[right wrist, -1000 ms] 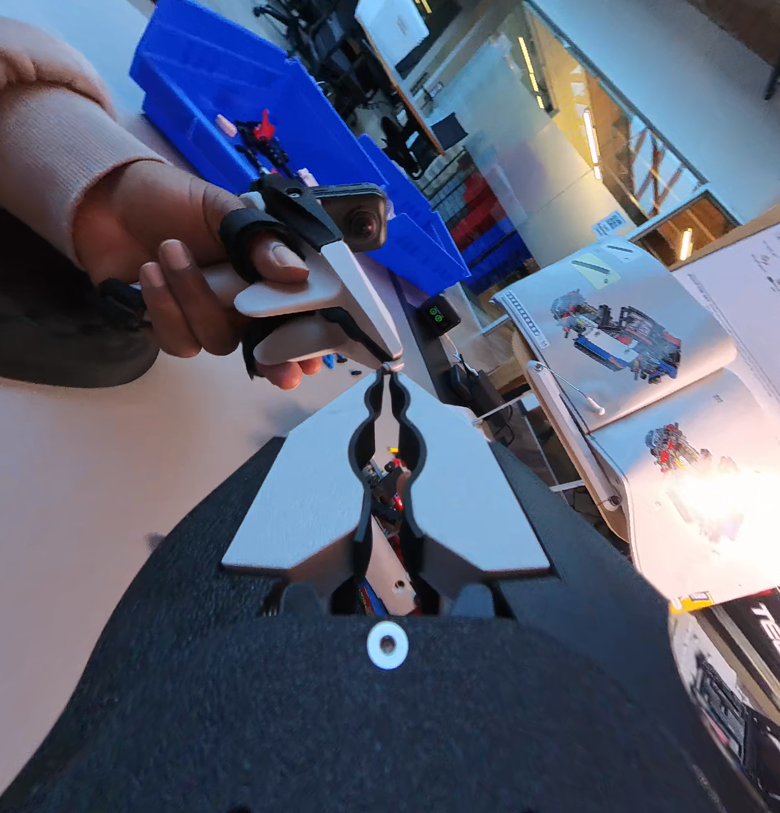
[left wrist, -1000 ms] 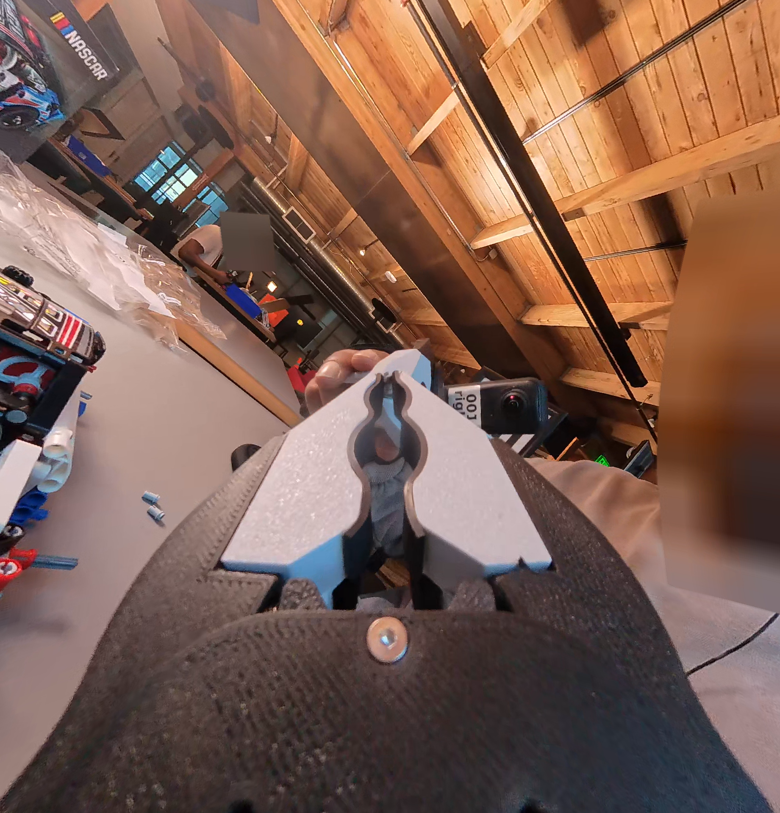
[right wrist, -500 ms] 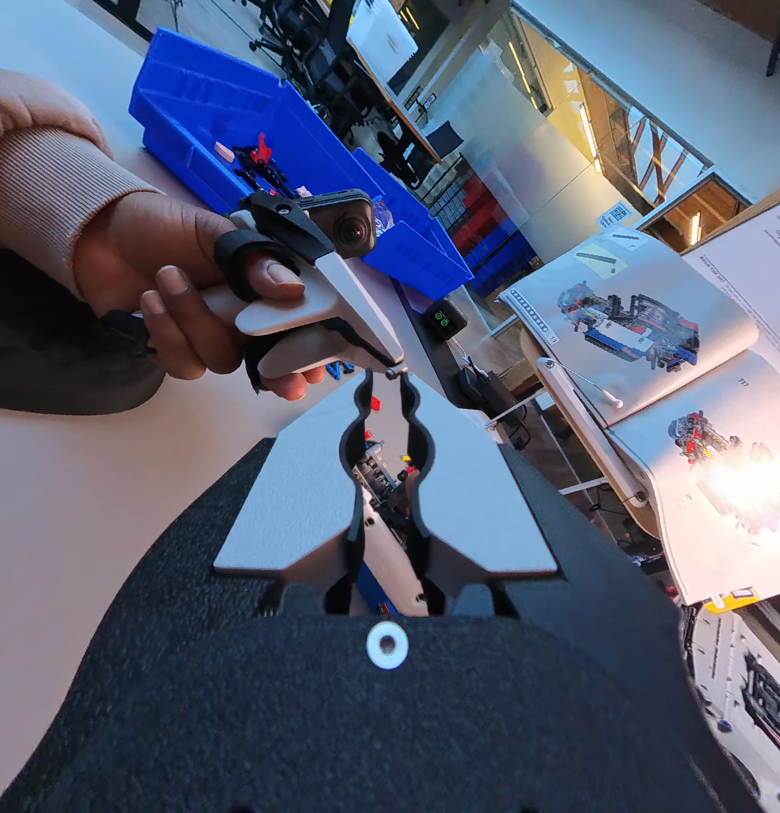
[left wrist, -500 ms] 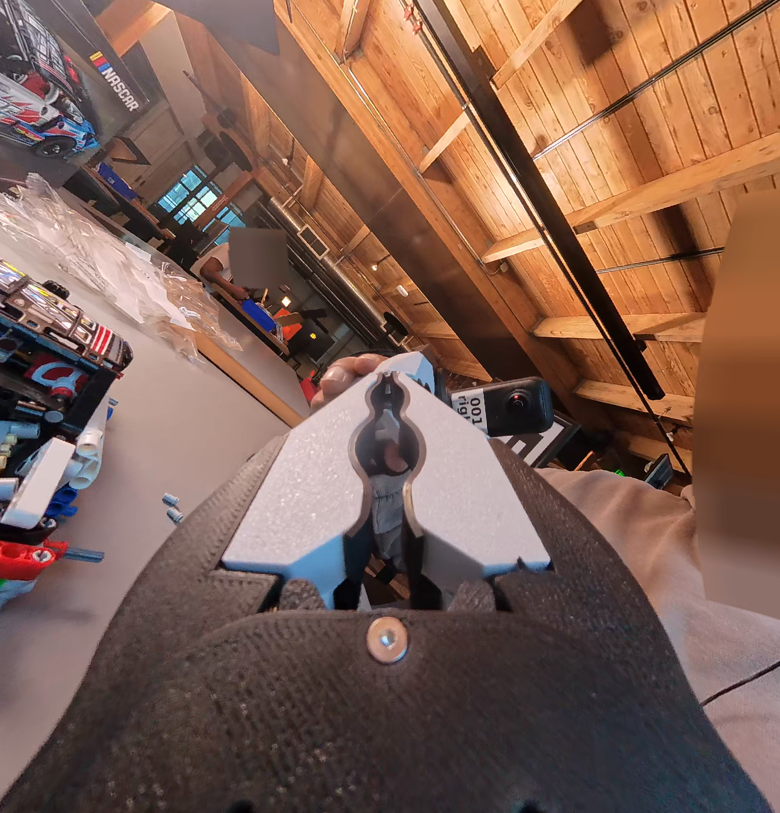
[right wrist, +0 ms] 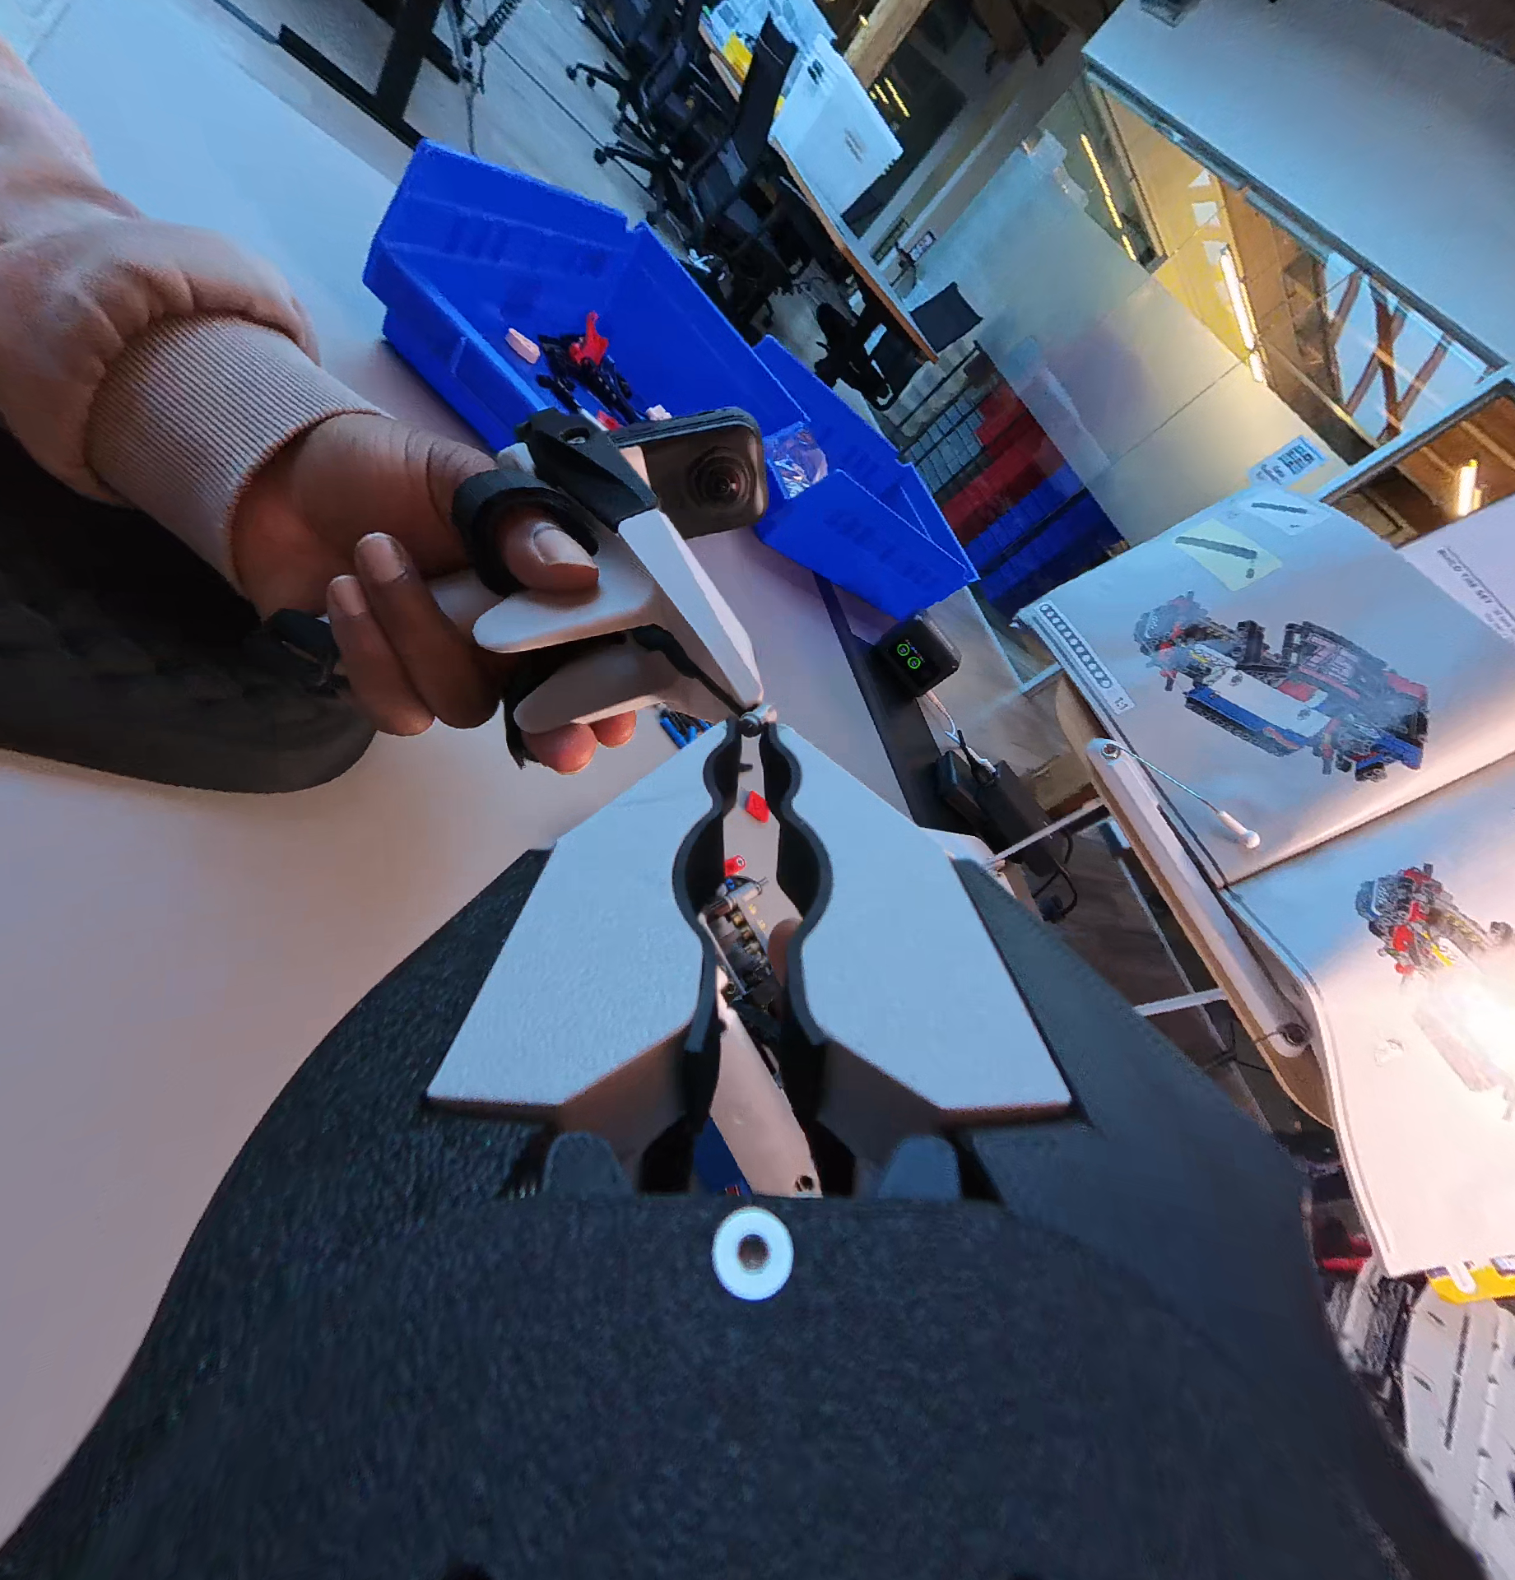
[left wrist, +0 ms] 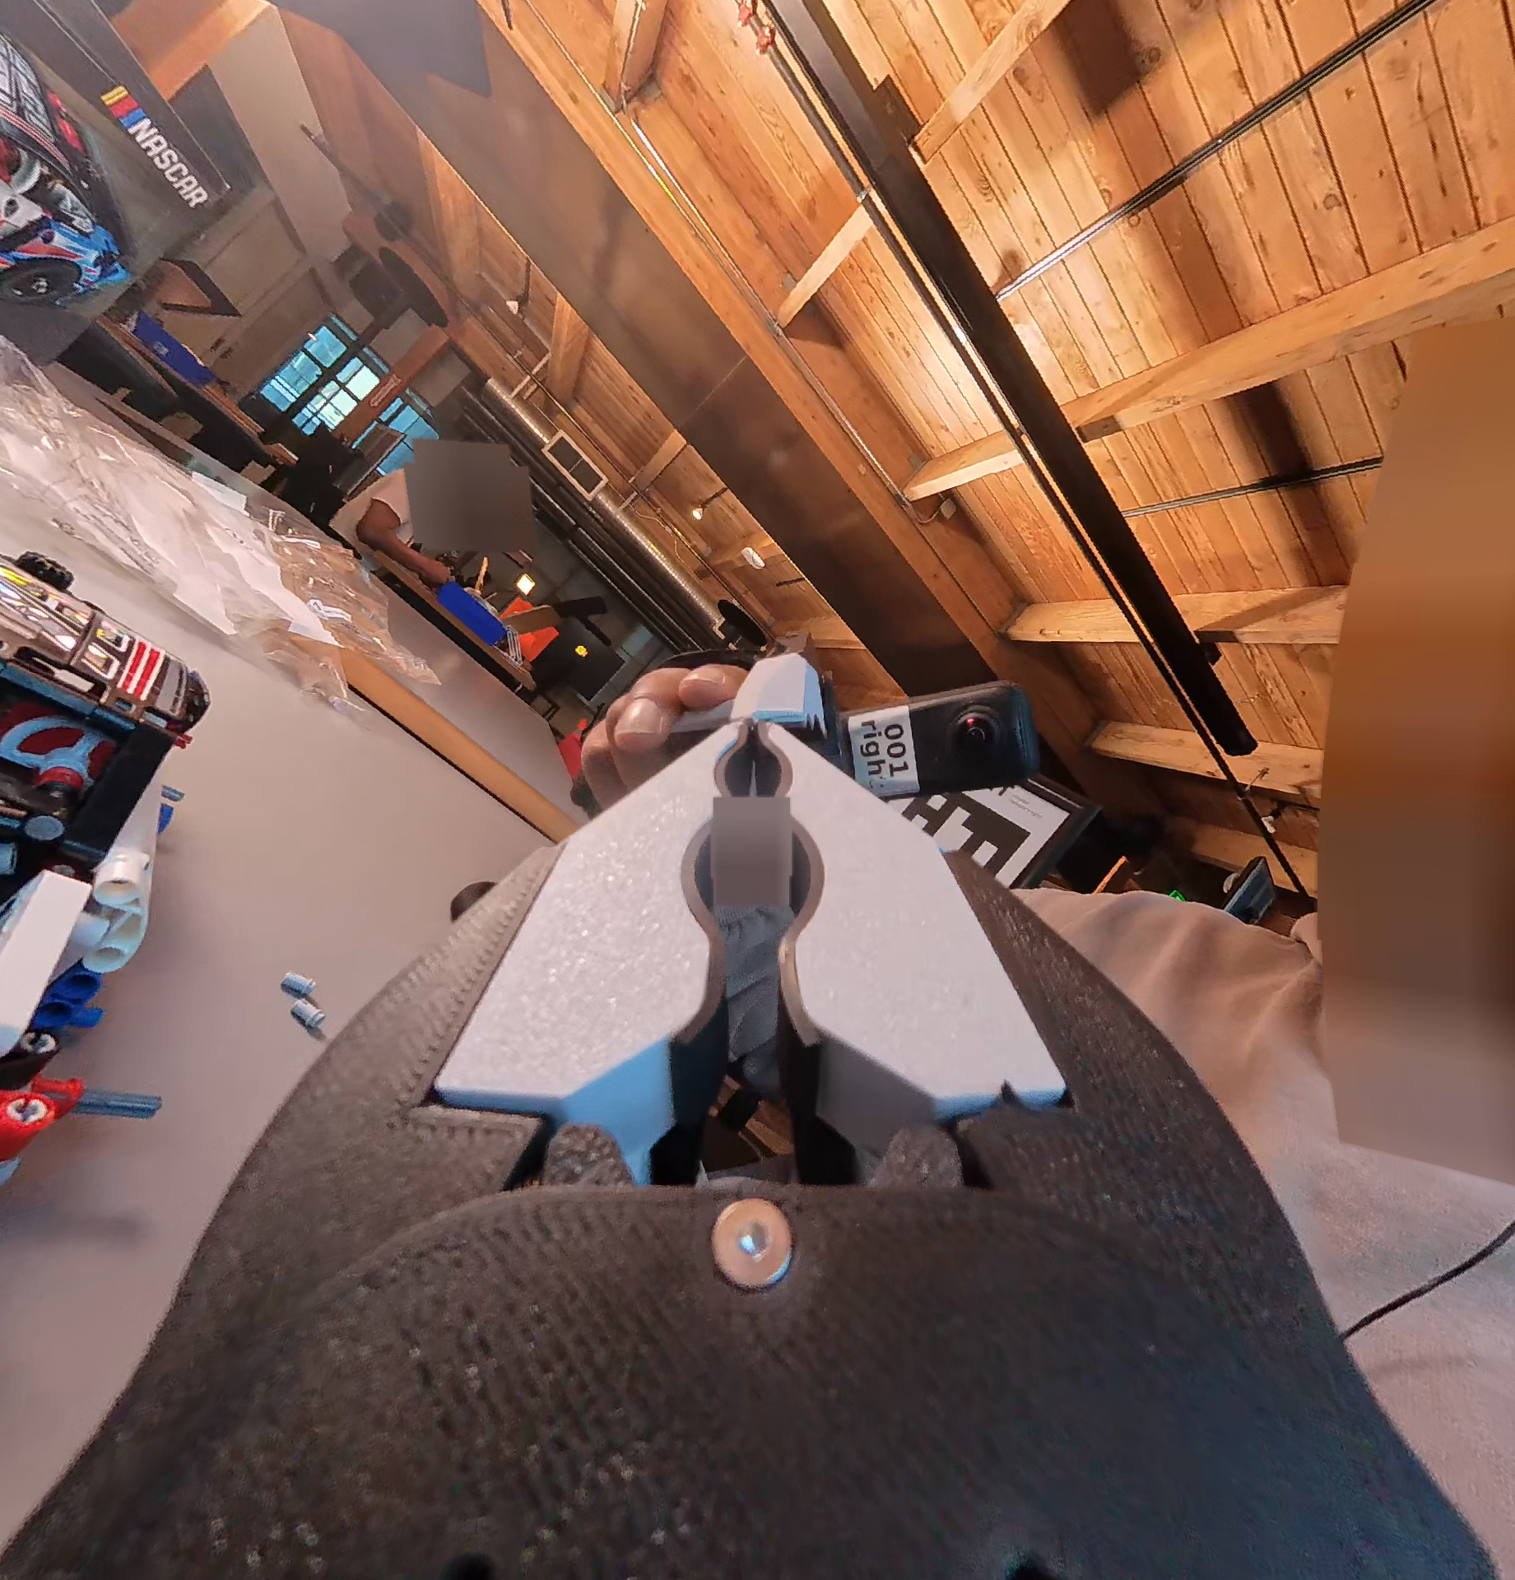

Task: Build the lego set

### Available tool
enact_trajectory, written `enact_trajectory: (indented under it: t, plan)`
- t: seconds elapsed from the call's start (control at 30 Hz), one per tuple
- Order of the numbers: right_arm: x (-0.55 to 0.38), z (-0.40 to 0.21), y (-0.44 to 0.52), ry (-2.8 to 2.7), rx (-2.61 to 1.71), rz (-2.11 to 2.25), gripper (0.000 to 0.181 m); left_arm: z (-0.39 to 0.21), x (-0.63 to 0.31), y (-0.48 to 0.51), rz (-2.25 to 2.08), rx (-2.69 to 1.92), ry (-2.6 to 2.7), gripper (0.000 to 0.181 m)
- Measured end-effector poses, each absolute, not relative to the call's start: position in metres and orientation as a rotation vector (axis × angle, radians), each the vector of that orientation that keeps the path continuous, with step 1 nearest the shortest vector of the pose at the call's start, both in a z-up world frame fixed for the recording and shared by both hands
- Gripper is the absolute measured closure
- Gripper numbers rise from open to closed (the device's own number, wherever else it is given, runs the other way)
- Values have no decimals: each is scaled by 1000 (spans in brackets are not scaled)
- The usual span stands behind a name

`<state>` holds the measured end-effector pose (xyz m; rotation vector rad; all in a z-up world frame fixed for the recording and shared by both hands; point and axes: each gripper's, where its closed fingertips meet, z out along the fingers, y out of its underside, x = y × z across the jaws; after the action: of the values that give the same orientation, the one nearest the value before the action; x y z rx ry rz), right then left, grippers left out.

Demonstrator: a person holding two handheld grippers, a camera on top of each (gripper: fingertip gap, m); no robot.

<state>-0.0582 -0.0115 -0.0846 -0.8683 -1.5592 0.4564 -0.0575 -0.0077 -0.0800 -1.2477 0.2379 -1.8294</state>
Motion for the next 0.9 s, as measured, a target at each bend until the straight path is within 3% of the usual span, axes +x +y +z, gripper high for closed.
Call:
enact_trajectory:
  t: [0.4,0.57,0.9]
  plan:
    - [-48,-84,-10,-1649,-906,550,179,-88,-54,-6,-1785,-1284,286,181]
    - [-46,-100,-8,-1660,-951,570,179,-95,-49,-4,-1744,-1336,336,165]
    - [-47,-110,-12,-1707,-956,561,178,-103,-40,-8,-1669,-1389,434,175]
